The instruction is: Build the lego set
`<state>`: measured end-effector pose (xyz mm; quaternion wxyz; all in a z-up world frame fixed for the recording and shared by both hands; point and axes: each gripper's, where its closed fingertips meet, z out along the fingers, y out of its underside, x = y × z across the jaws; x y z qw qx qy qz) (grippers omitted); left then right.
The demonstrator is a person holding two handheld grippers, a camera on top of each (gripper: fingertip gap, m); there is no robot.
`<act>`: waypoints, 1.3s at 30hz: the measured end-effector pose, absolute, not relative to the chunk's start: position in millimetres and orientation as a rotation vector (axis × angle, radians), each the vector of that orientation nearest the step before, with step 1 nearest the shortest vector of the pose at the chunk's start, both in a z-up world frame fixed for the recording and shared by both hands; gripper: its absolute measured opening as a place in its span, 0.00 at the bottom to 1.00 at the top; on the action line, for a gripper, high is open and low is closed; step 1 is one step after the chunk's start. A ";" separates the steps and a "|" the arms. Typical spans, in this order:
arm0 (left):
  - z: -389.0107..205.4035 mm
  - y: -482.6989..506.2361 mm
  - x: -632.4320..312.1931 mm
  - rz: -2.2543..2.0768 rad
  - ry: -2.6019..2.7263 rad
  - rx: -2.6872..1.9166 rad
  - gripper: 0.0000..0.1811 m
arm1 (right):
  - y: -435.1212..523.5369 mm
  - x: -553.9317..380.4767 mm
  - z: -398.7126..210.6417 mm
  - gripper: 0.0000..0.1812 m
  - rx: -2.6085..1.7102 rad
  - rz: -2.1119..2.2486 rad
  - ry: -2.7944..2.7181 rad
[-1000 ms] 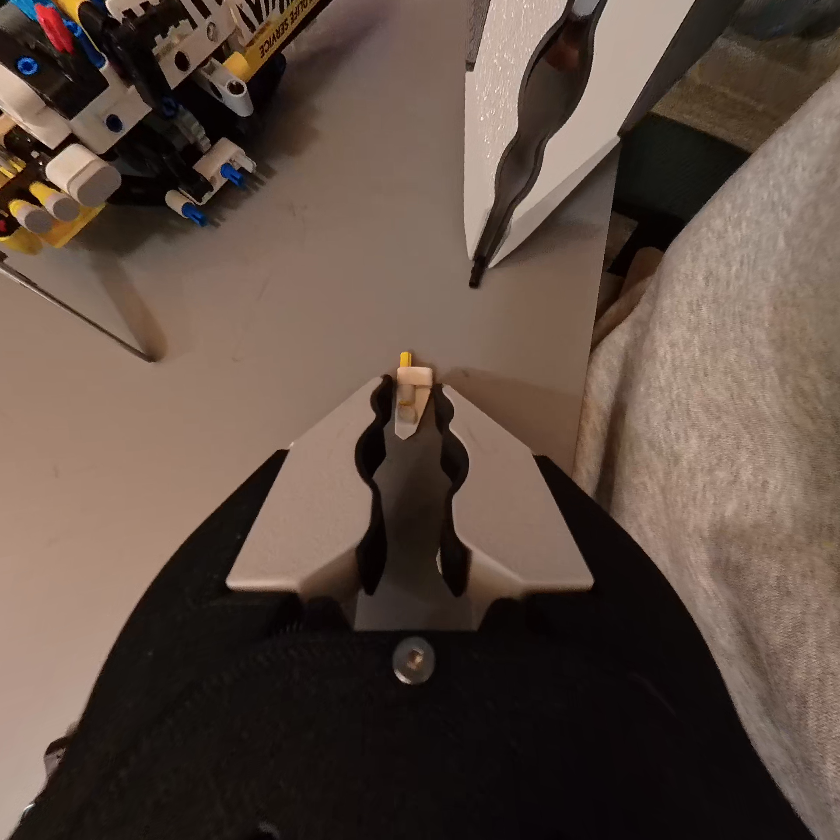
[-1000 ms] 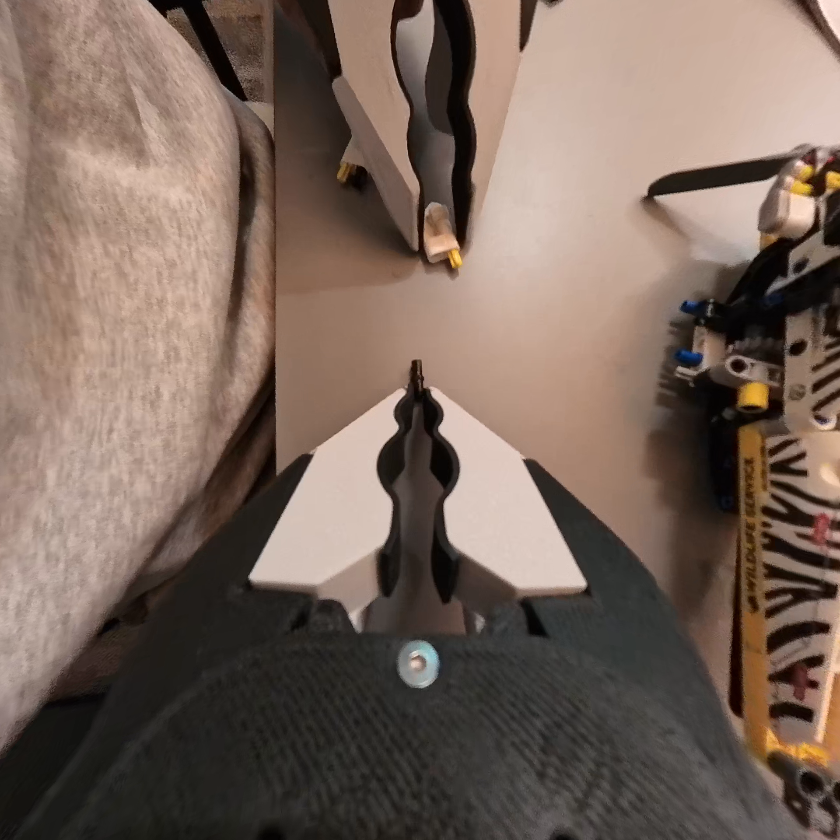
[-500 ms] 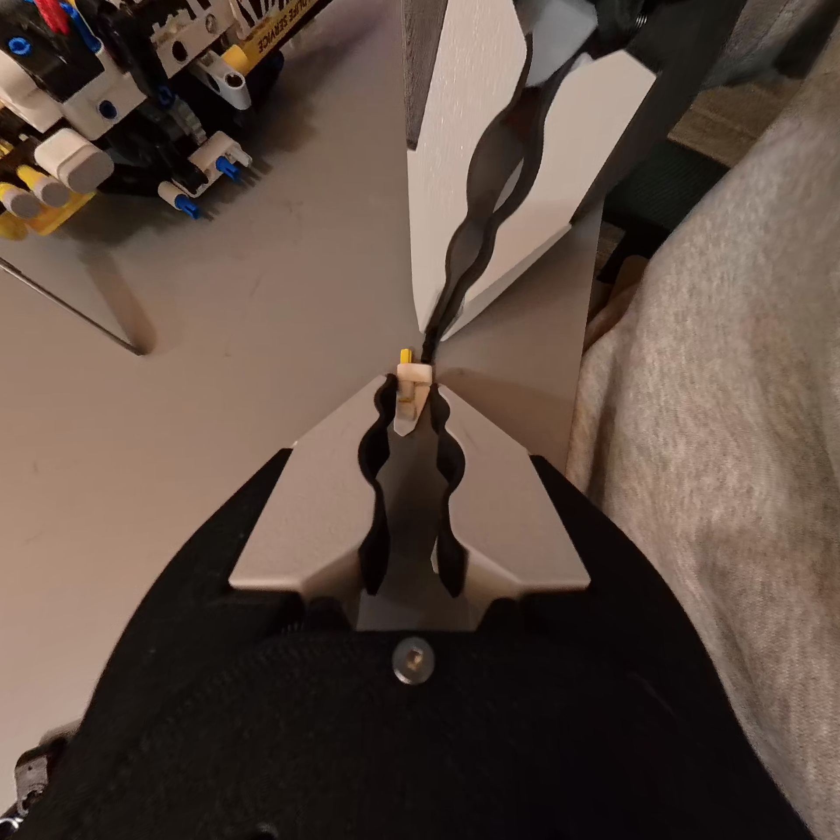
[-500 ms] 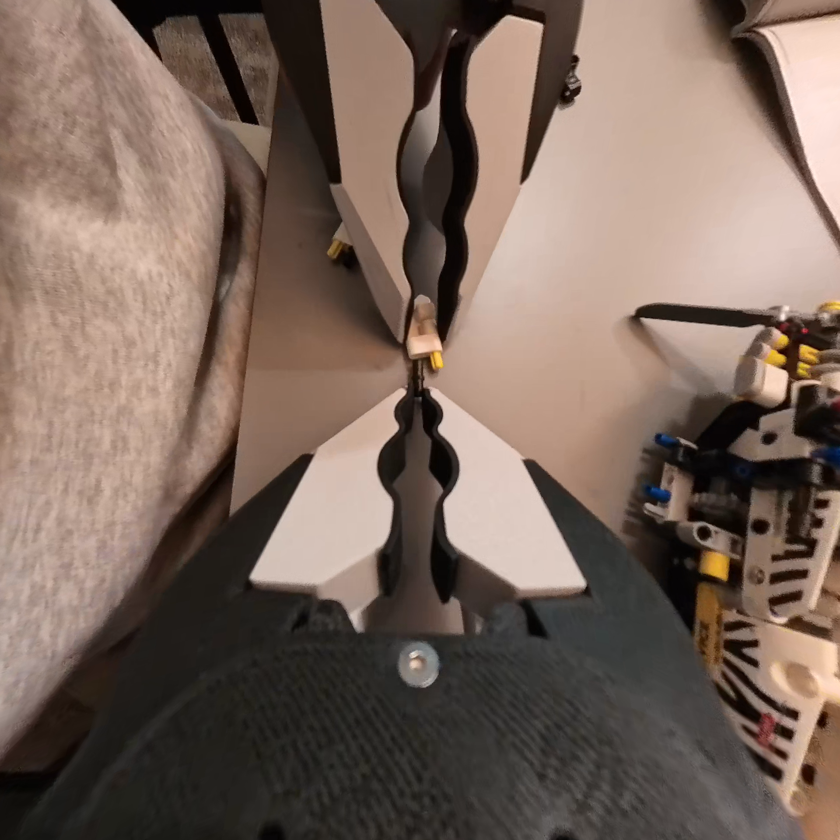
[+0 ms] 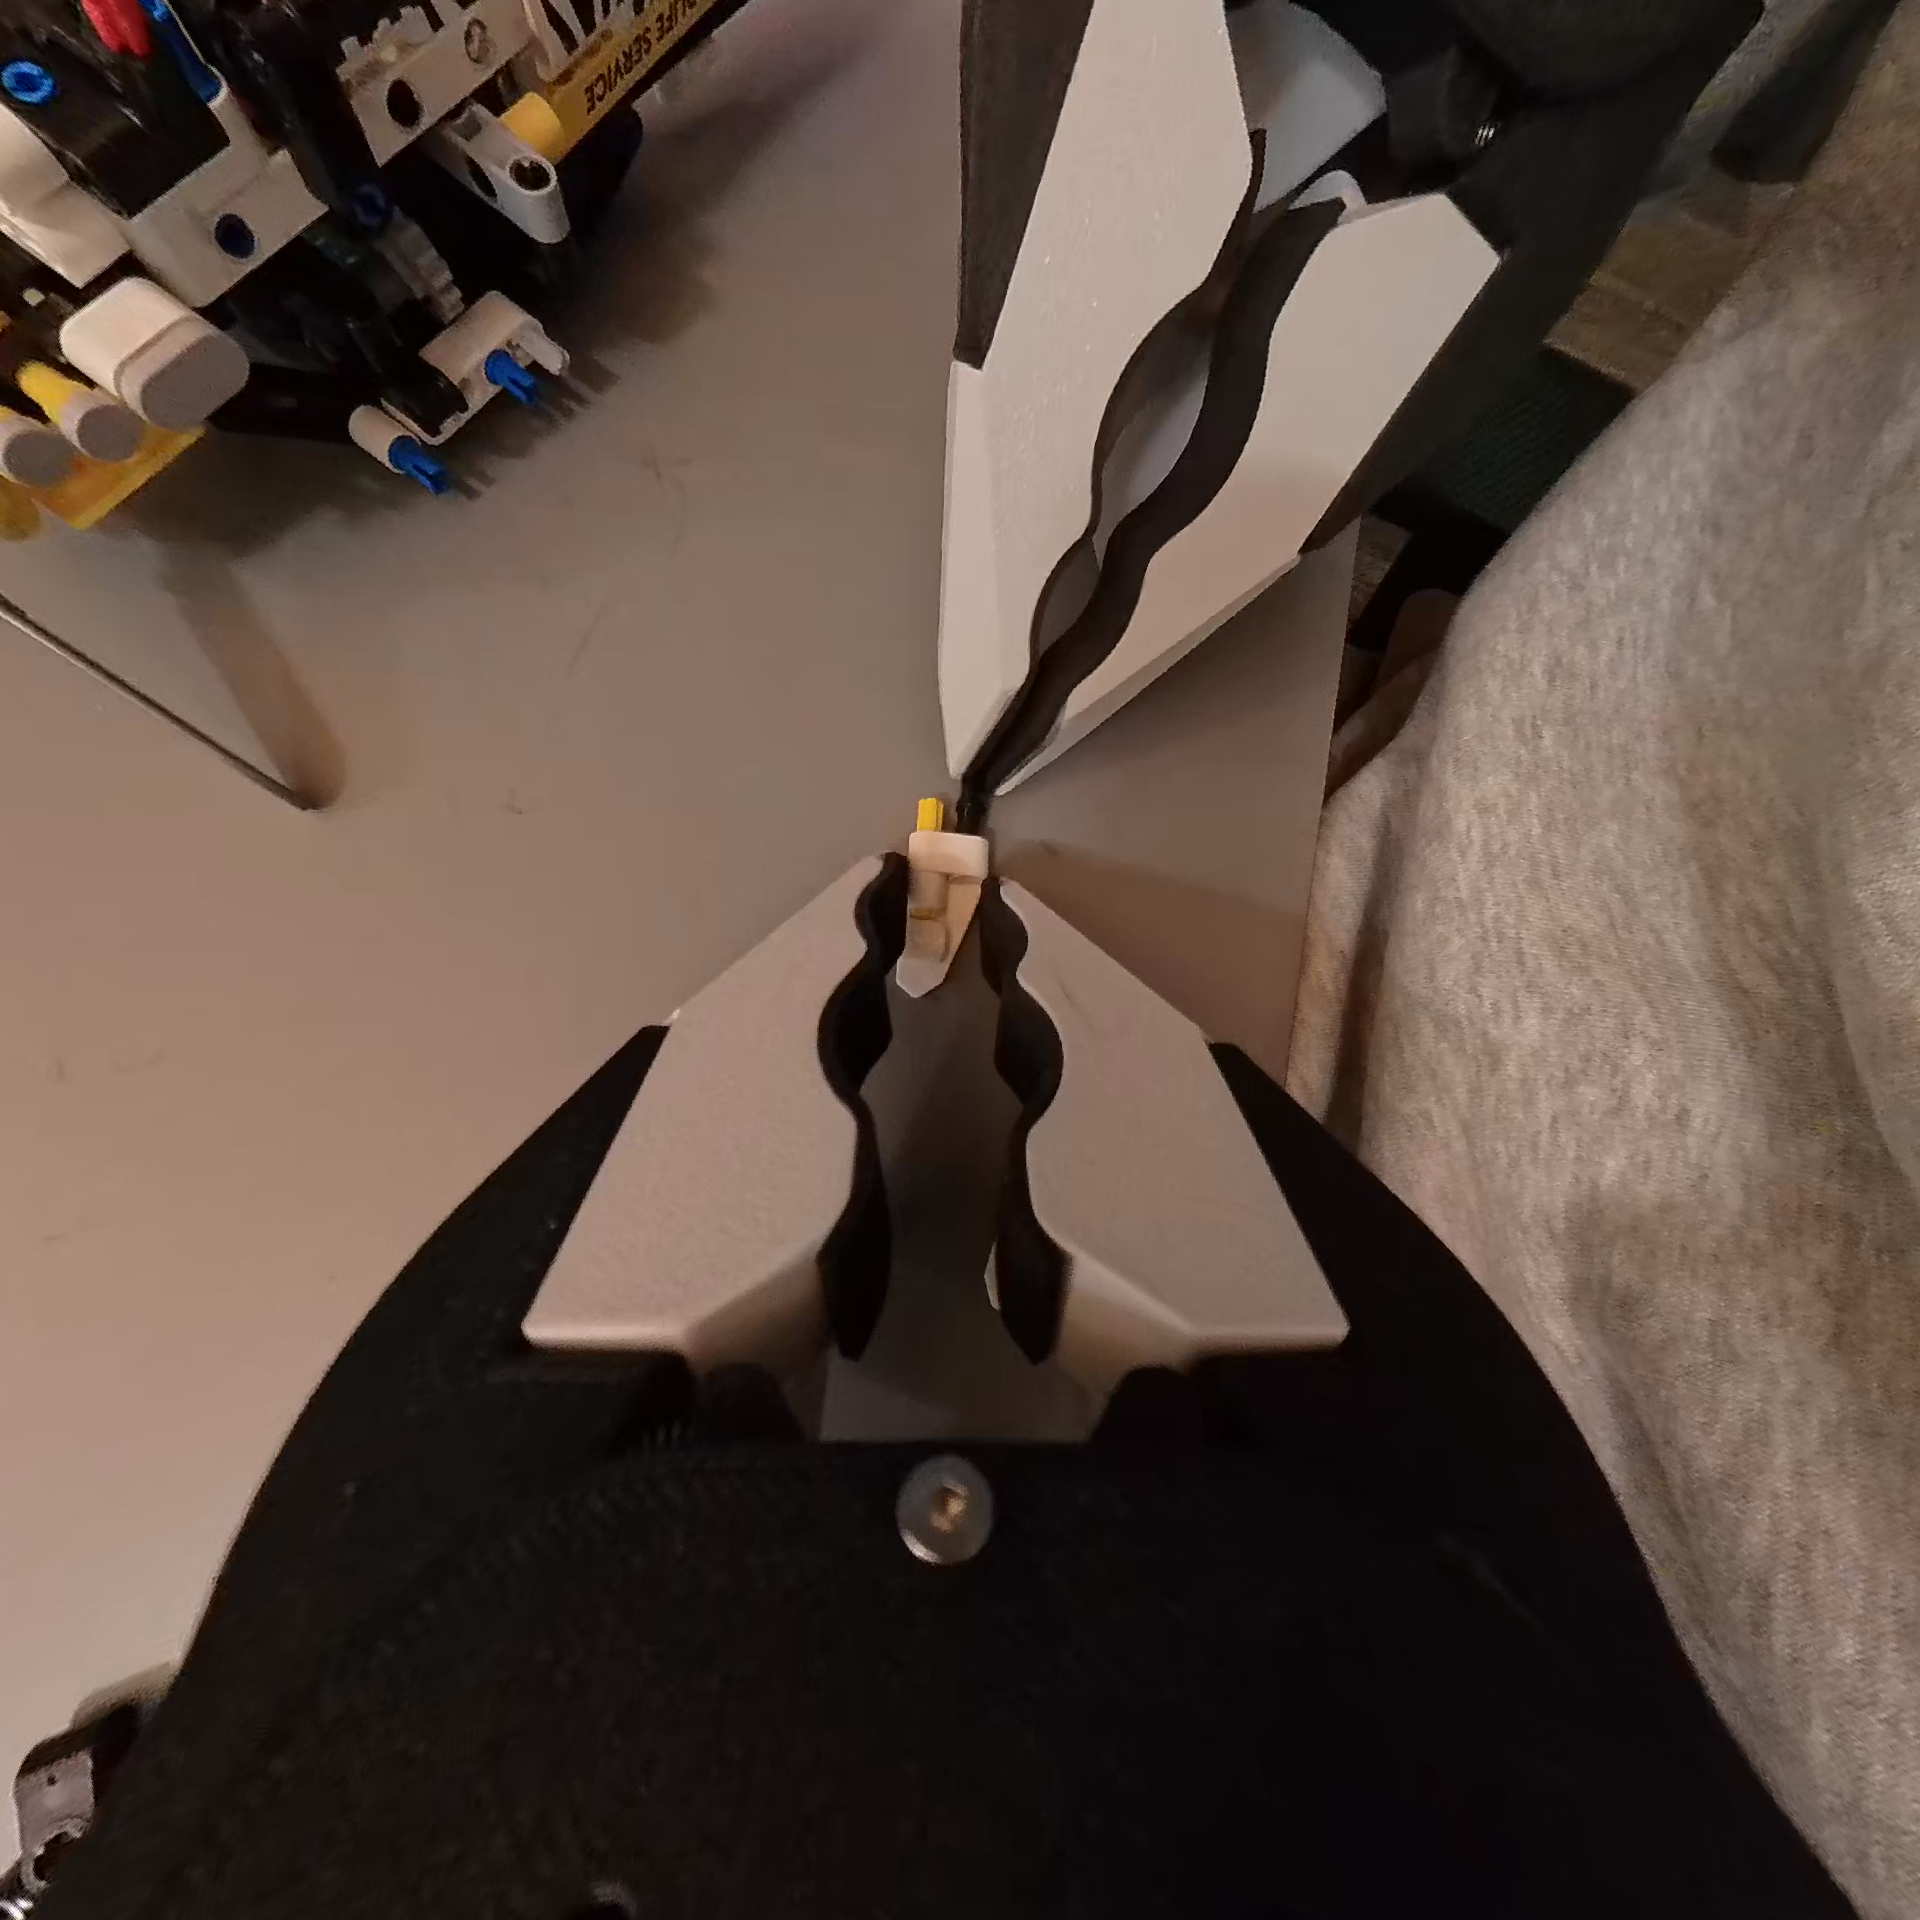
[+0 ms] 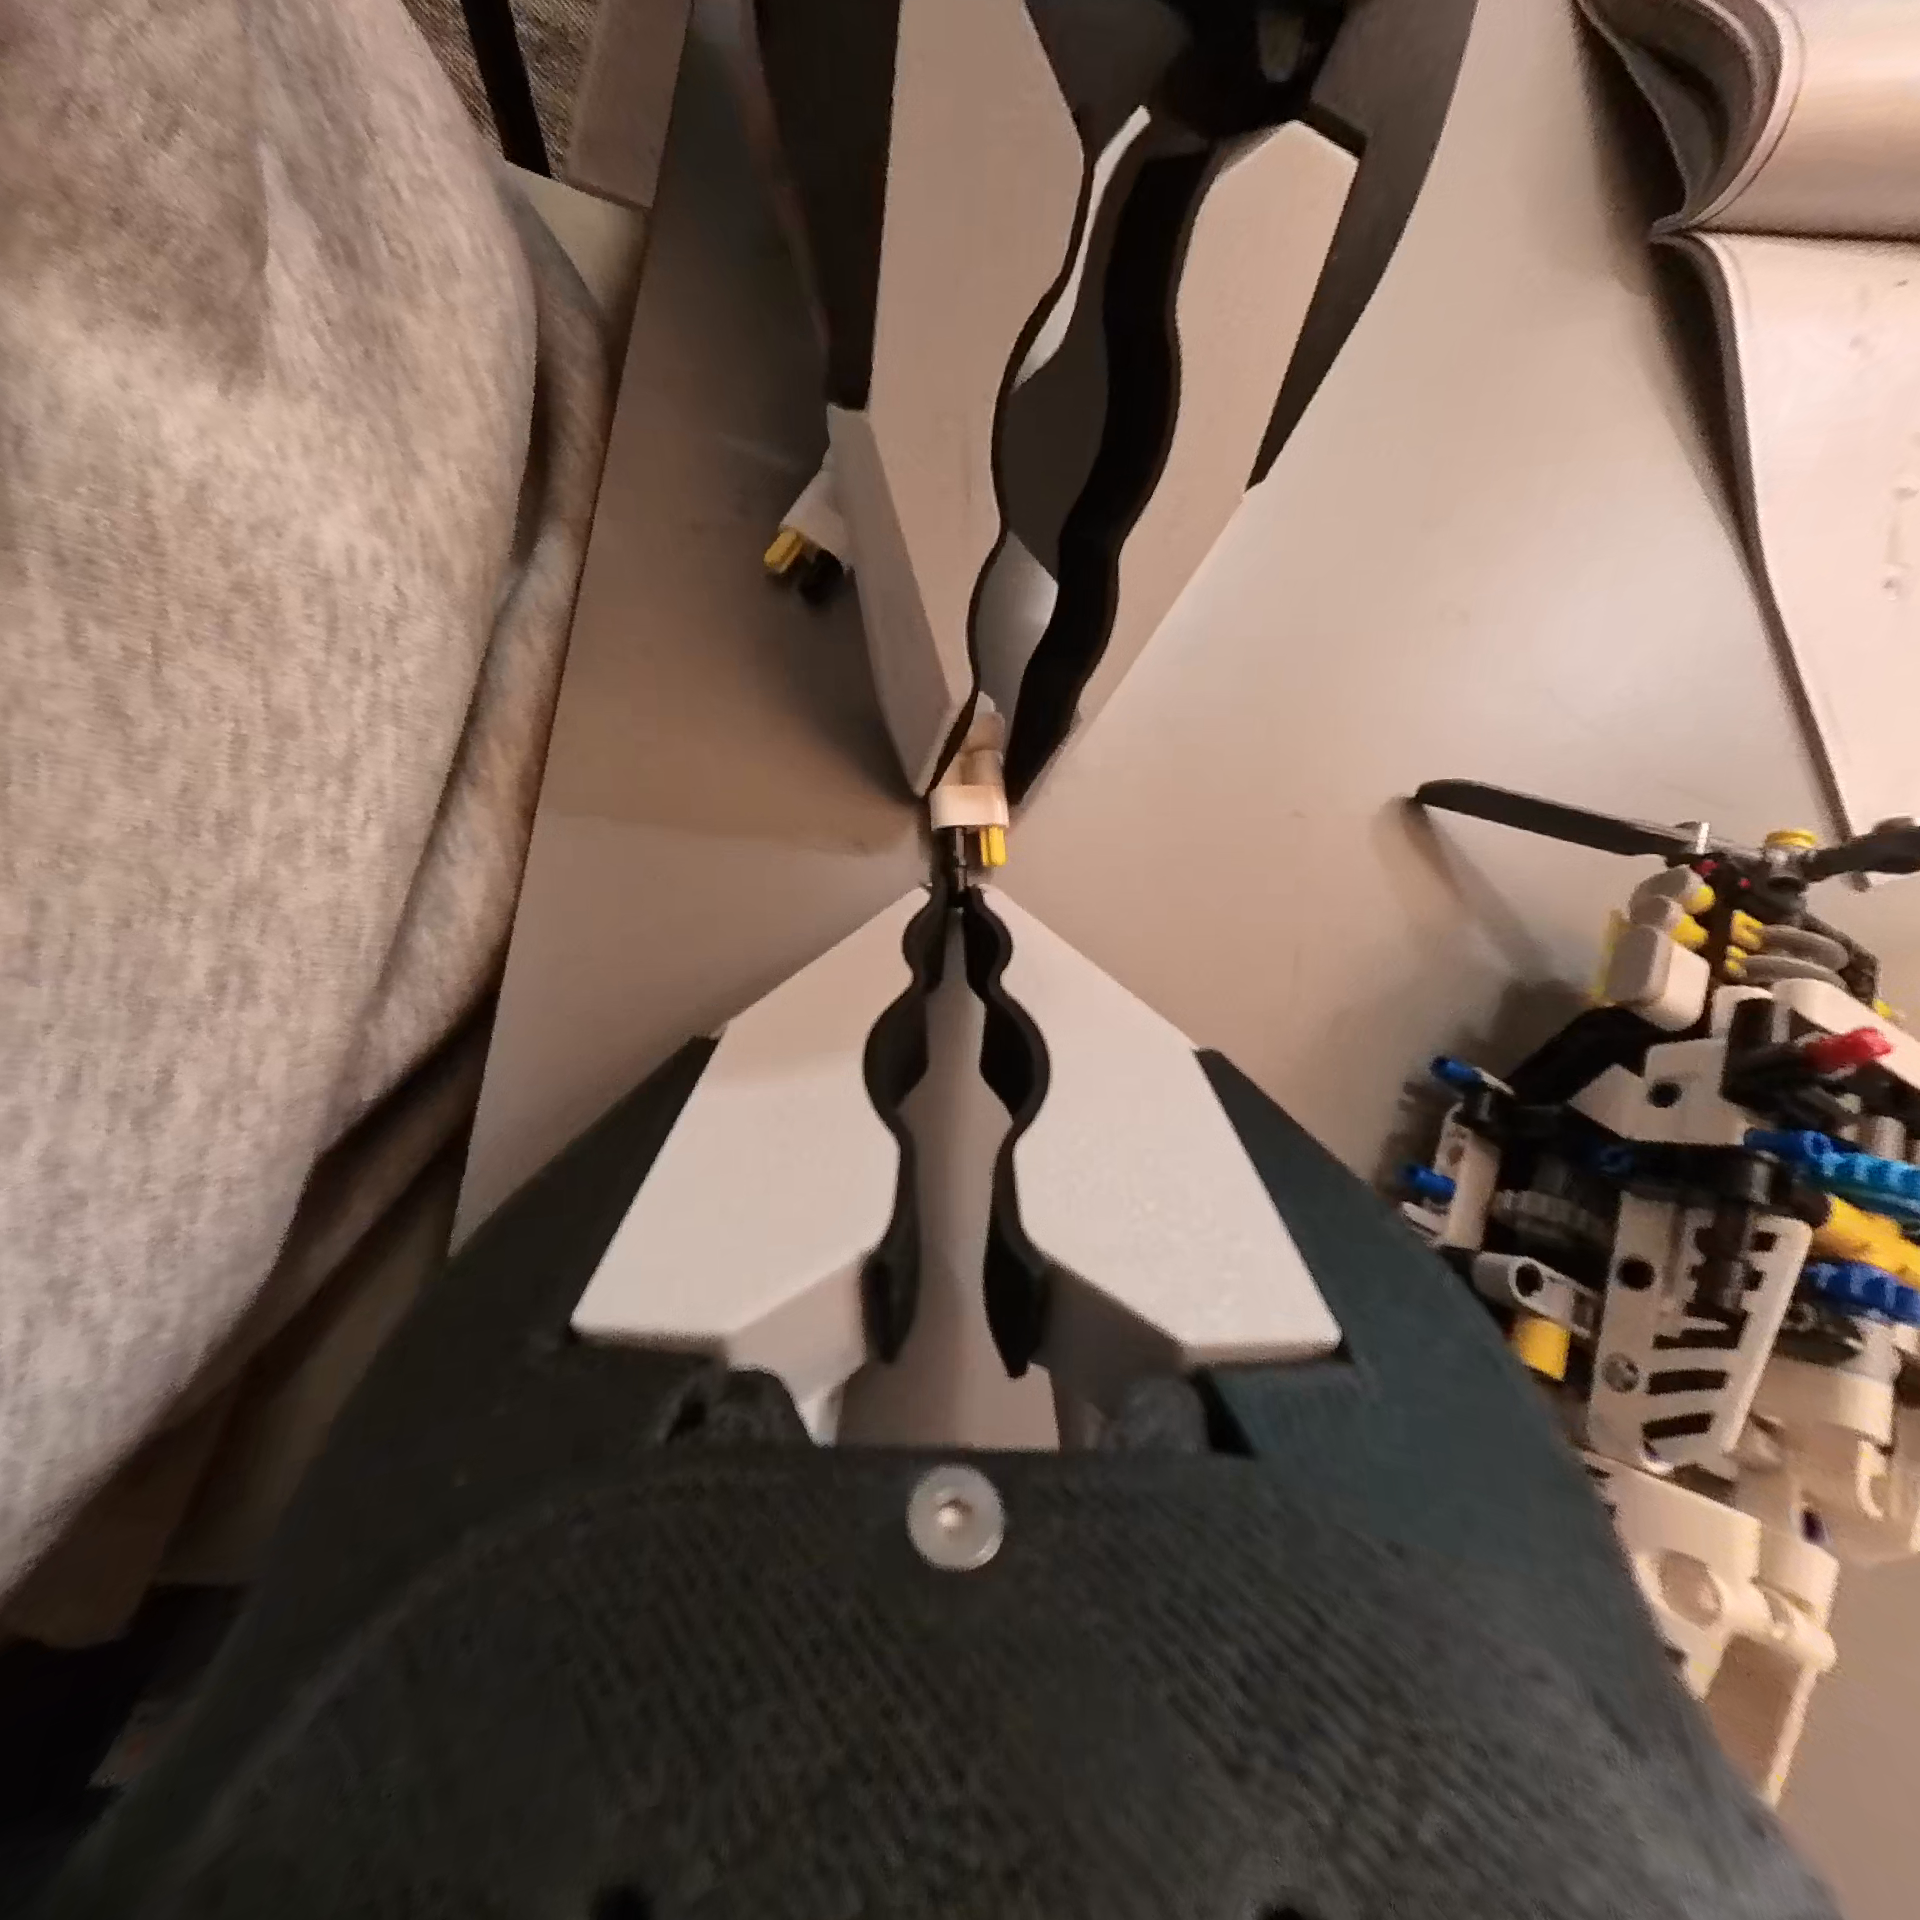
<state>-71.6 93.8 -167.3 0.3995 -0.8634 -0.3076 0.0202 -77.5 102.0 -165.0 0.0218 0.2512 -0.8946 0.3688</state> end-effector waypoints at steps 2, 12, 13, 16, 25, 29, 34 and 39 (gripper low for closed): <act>-167.4 93.8 -71.6 0.044 -0.781 -2.182 0.07 | 102.1 -76.5 -163.0 0.00 0.821 1.156 -2.742; -167.2 94.0 -71.6 0.026 -0.787 -2.175 0.07 | 101.9 -77.3 -164.9 0.00 0.856 1.135 -2.716; -167.1 93.9 -71.6 0.026 -0.787 -2.175 0.07 | 101.8 -77.1 -165.0 0.00 0.834 1.146 -2.740; -167.1 94.0 -71.7 0.023 -0.788 -2.174 0.07 | 102.2 -75.9 -165.4 0.00 0.712 1.206 -2.874; -167.0 94.2 -71.8 0.000 -0.797 -2.165 0.07 | 102.6 -74.7 -164.9 0.00 0.465 1.347 -3.153; -166.3 95.2 -72.8 -0.009 -0.824 -2.147 0.07 | 104.1 -76.4 -165.1 0.00 0.469 1.348 -3.121; -155.1 98.2 -73.7 -0.064 -0.879 -2.078 0.29 | 106.6 -82.7 -152.7 0.00 0.388 1.470 -3.060; -129.2 108.2 -74.8 -0.185 -0.924 -1.876 0.22 | 103.1 -81.5 -124.3 0.00 0.400 1.692 -2.882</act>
